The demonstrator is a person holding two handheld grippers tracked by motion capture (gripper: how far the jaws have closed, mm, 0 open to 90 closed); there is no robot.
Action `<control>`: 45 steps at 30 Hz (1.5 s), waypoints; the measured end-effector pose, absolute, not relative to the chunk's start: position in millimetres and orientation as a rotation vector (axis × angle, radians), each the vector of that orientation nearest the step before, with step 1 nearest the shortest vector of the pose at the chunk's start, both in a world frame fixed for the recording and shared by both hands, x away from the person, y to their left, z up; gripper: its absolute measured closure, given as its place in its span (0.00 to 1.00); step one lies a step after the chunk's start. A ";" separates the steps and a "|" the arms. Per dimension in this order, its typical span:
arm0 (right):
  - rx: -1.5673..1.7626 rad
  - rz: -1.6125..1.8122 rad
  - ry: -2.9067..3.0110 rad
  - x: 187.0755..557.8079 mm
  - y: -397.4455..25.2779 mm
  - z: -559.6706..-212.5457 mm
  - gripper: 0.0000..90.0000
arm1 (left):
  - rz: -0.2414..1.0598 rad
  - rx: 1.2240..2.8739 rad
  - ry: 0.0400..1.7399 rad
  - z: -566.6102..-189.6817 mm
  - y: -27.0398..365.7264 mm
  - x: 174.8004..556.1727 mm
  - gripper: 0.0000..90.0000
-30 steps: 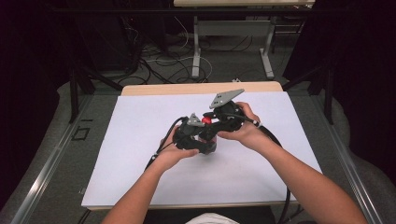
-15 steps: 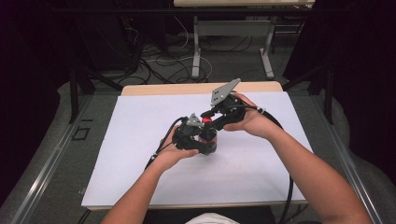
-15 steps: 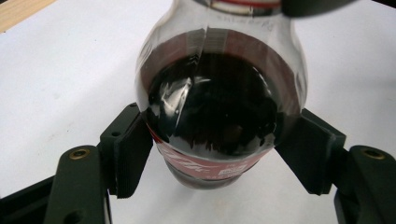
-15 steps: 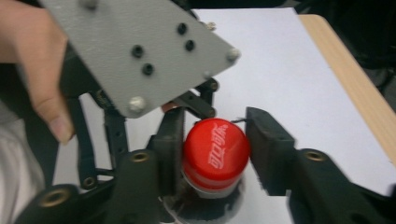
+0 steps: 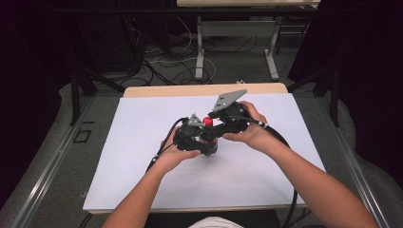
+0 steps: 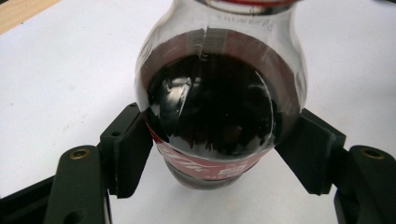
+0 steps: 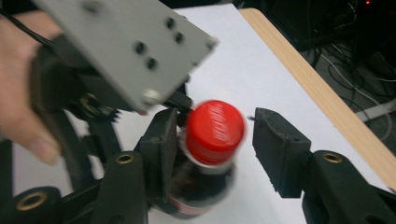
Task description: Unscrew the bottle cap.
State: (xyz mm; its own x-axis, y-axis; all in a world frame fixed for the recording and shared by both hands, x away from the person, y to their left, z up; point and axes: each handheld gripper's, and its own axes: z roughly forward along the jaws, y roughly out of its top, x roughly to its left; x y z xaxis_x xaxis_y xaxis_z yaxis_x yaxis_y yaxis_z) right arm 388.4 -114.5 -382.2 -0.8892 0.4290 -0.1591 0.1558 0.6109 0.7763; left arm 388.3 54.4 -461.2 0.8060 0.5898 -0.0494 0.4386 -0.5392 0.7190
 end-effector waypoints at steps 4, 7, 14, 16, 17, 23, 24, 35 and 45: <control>0.449 1.162 2.498 387.7 -111.7 -383.4 0.57 | 0.257 2.227 0.748 -461.1 53.2 387.0 0.34; 0.459 1.169 2.488 388.8 -109.5 -384.9 0.58 | 0.251 2.232 0.744 -460.9 52.9 386.8 0.34; 0.444 1.159 2.522 394.5 -107.1 -386.8 0.64 | 0.254 2.237 0.731 -462.8 52.4 385.3 0.34; 0.437 1.164 2.538 396.6 -106.9 -386.2 0.67 | 0.247 2.226 0.729 -463.8 52.4 384.8 0.34; 0.426 1.175 2.547 398.2 -107.1 -386.1 0.67 | 0.250 2.238 0.725 -463.1 53.2 384.6 0.34; 0.238 1.179 2.654 408.6 -111.1 -381.7 0.67 | 0.248 2.245 0.696 -462.6 54.2 382.5 0.34; 0.188 1.184 2.665 411.1 -112.0 -381.3 0.67 | 0.248 2.244 0.690 -463.0 53.9 381.9 0.34; 0.149 1.181 2.676 413.5 -117.5 -377.7 0.52 | 0.261 2.235 0.709 -462.2 58.5 382.1 0.34; 0.409 1.204 2.533 391.6 -116.5 -377.8 0.50 | 0.274 2.229 0.728 -459.7 62.8 385.6 0.34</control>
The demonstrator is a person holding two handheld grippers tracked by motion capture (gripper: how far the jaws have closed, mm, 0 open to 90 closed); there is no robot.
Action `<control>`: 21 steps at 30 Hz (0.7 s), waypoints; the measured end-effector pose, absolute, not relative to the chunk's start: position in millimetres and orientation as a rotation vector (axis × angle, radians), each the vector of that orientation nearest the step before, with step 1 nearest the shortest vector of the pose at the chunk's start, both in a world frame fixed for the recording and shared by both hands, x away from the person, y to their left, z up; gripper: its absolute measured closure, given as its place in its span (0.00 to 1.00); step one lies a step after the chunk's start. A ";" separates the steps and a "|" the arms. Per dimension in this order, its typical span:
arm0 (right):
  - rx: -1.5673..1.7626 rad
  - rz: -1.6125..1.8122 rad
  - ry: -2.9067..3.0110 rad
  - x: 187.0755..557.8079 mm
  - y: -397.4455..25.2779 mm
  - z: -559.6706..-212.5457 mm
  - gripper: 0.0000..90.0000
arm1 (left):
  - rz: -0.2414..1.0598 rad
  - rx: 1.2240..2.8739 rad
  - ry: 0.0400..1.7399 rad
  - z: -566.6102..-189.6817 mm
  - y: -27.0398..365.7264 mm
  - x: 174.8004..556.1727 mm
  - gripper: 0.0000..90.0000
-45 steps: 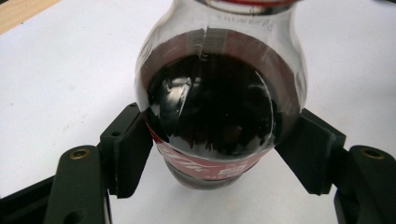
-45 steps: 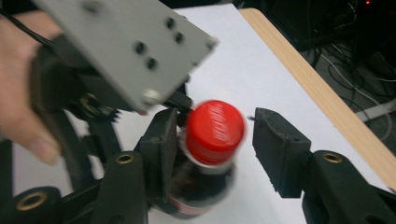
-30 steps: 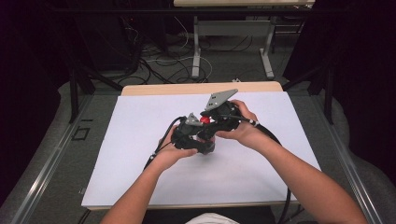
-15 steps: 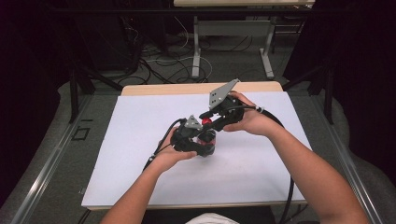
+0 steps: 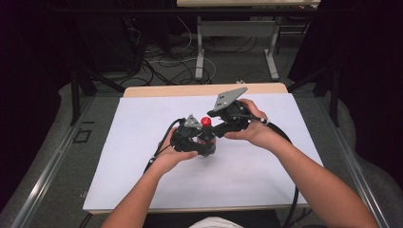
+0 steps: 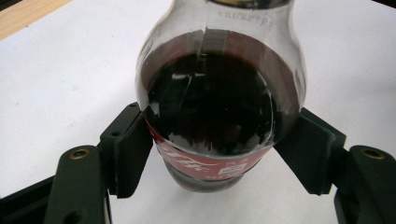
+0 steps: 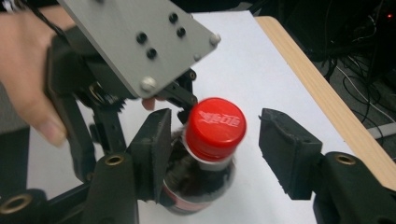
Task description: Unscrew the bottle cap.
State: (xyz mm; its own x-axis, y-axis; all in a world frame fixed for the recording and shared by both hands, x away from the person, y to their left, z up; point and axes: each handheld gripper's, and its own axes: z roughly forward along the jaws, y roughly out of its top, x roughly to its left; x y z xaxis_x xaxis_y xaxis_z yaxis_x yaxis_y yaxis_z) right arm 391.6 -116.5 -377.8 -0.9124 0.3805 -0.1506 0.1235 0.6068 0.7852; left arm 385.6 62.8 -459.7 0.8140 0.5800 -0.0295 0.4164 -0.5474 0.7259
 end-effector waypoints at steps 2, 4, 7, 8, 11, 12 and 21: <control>0.440 1.198 2.539 389.5 -114.5 -379.5 0.51 | 0.266 2.207 0.746 -460.3 60.9 384.6 0.34; 0.433 1.187 2.530 387.9 -112.5 -381.1 0.51 | 0.263 2.205 0.746 -459.9 59.8 383.9 0.34; 0.417 1.179 2.523 387.5 -110.0 -381.4 0.53 | 0.264 2.213 0.733 -459.4 58.4 383.2 0.34; 0.416 1.180 2.521 387.7 -109.4 -381.5 0.55 | 0.263 2.209 0.734 -459.7 57.7 382.7 0.34; 0.419 1.176 2.519 389.1 -108.3 -381.3 0.58 | 0.263 2.210 0.726 -459.3 56.0 382.2 0.34; 0.426 1.178 2.513 389.4 -107.9 -381.6 0.61 | 0.264 2.217 0.721 -459.2 55.7 382.0 0.34; 0.348 1.149 2.620 398.9 -109.7 -377.2 0.67 | 0.243 2.242 0.696 -460.3 54.8 379.0 0.35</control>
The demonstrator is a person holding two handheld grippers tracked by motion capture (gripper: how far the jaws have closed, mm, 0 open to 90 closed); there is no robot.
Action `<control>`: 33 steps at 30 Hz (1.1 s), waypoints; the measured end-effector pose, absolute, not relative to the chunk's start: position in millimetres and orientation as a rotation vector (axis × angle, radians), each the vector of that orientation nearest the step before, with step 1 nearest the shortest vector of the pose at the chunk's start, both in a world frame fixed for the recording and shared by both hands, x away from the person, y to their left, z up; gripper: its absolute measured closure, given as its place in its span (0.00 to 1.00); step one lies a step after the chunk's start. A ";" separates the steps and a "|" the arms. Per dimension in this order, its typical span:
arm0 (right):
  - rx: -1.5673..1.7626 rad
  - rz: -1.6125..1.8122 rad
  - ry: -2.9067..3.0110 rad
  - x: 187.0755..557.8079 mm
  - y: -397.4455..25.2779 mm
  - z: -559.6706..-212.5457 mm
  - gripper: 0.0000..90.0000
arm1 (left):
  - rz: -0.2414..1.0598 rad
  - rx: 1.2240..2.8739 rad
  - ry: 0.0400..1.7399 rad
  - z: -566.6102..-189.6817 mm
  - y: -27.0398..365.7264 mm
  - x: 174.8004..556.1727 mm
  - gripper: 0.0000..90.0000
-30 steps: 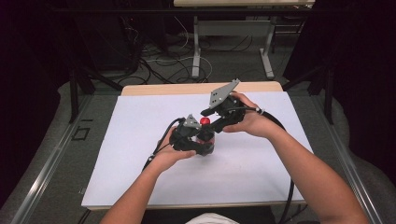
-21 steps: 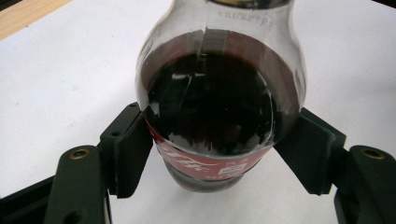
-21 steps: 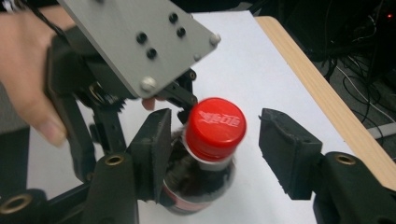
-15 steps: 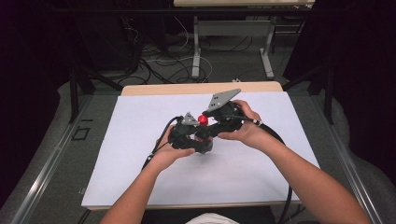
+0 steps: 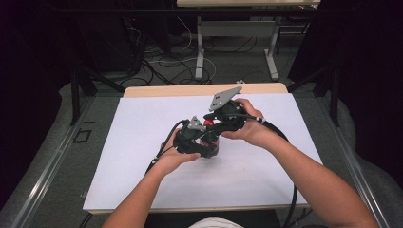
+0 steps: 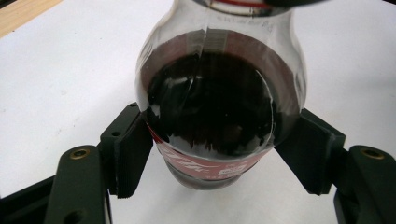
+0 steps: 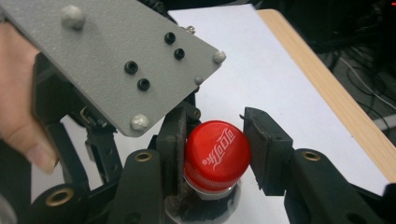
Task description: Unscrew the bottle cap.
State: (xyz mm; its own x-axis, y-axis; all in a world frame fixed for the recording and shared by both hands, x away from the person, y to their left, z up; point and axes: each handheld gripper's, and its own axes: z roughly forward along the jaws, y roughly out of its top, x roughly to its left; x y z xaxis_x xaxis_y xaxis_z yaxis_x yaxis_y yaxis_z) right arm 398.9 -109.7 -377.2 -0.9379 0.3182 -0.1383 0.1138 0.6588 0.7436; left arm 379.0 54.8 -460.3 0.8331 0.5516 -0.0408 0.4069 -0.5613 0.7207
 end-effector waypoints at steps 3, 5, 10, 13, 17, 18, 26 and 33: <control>0.262 1.148 2.687 405.0 -111.7 -374.4 0.67 | 0.244 2.243 0.676 -460.2 54.8 378.0 0.35; 0.151 1.161 2.718 410.1 -113.3 -373.1 0.67 | 0.255 2.229 0.670 -461.0 54.0 376.5 0.35; -0.036 1.178 2.783 418.6 -117.4 -371.0 0.67 | 0.242 2.235 0.660 -460.7 53.5 375.2 0.35; -0.036 1.175 2.758 420.6 -118.2 -371.7 0.54 | 0.241 2.226 0.683 -460.9 54.4 376.3 0.35; 0.097 1.193 2.710 417.6 -119.9 -373.1 0.46 | 0.263 2.215 0.703 -458.6 59.3 380.2 0.35; 0.160 1.191 2.692 414.6 -120.2 -373.5 0.46 | 0.265 2.211 0.716 -458.0 60.0 380.7 0.34; 0.502 1.272 2.524 395.2 -120.6 -380.4 0.50 | 0.261 2.189 0.759 -454.9 62.3 382.2 0.34; 0.648 1.318 2.419 383.6 -111.2 -385.3 0.54 | 0.250 2.198 0.737 -454.7 57.3 381.3 0.34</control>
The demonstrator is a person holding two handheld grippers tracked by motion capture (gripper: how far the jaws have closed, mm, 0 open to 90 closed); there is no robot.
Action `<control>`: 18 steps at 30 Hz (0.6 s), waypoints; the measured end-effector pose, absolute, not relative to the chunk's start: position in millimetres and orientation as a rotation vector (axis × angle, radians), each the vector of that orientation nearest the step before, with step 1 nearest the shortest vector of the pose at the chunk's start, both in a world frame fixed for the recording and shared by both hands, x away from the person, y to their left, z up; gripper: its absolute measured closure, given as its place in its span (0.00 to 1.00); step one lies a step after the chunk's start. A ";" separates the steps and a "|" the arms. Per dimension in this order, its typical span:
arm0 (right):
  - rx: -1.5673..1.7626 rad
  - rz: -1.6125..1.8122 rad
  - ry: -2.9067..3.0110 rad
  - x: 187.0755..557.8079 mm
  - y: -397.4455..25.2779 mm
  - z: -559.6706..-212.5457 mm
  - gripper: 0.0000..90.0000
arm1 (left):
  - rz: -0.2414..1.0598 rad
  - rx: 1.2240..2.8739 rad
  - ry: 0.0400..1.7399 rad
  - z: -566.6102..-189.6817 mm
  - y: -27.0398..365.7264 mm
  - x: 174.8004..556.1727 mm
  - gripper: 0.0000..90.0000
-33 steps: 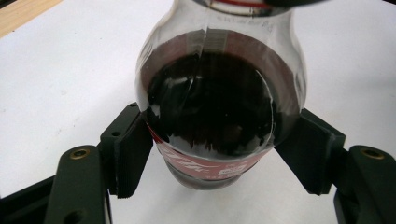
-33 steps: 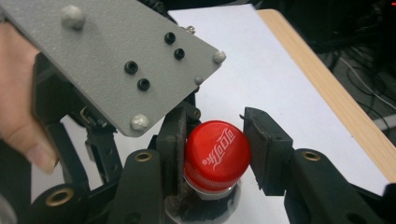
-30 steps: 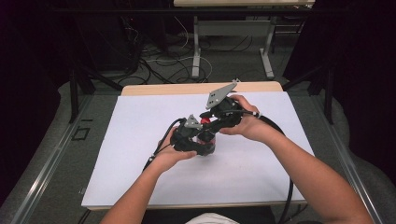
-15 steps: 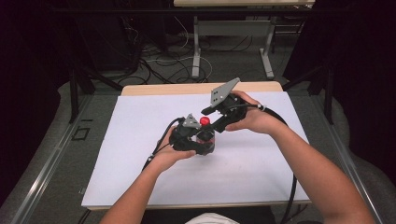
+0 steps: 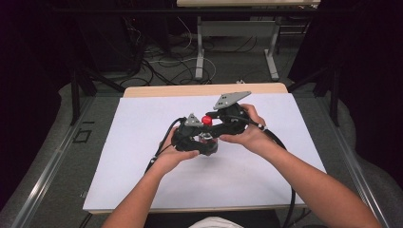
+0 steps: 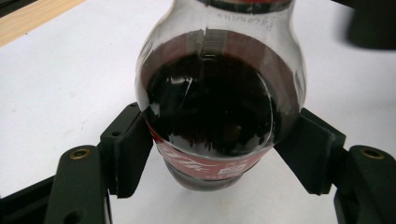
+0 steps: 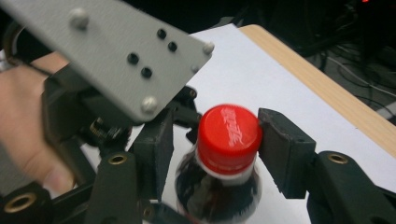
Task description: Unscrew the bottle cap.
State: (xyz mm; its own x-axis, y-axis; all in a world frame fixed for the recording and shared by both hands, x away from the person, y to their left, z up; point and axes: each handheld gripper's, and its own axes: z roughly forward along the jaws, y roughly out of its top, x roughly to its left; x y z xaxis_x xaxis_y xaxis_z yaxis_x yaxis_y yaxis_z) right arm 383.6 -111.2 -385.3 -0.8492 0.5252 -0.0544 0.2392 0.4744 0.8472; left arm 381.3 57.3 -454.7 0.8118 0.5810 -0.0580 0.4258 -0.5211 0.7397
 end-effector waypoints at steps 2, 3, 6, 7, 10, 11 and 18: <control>0.669 1.313 2.388 383.1 -109.3 -385.8 0.57 | 0.259 2.189 0.749 -455.0 55.5 380.4 0.34; 0.684 1.309 2.386 382.4 -108.7 -385.8 0.59 | 0.254 2.191 0.740 -454.9 55.2 380.8 0.34; 0.683 1.290 2.357 381.6 -107.0 -386.6 0.64 | 0.258 2.190 0.735 -454.6 55.0 381.0 0.34; 0.679 1.285 2.359 381.6 -106.7 -387.0 0.66 | 0.259 2.194 0.735 -454.5 55.2 380.9 0.34; 0.620 1.293 2.381 383.8 -107.5 -387.3 0.67 | 0.257 2.203 0.729 -454.0 56.5 380.4 0.35; 0.592 1.304 2.395 385.2 -108.2 -387.2 0.67 | 0.256 2.206 0.725 -453.8 57.1 380.2 0.35; 0.351 1.383 2.567 407.8 -120.2 -384.5 0.67 | 0.244 2.207 0.732 -455.0 56.4 377.4 0.34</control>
State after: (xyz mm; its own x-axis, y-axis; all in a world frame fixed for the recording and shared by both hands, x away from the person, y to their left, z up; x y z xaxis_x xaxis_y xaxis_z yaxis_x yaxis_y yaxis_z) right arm 407.8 -120.2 -384.5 -0.9510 0.3020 -0.0661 0.1109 0.5329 0.8389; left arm 377.4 56.4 -455.0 0.8154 0.5760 -0.0587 0.4258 -0.5279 0.7349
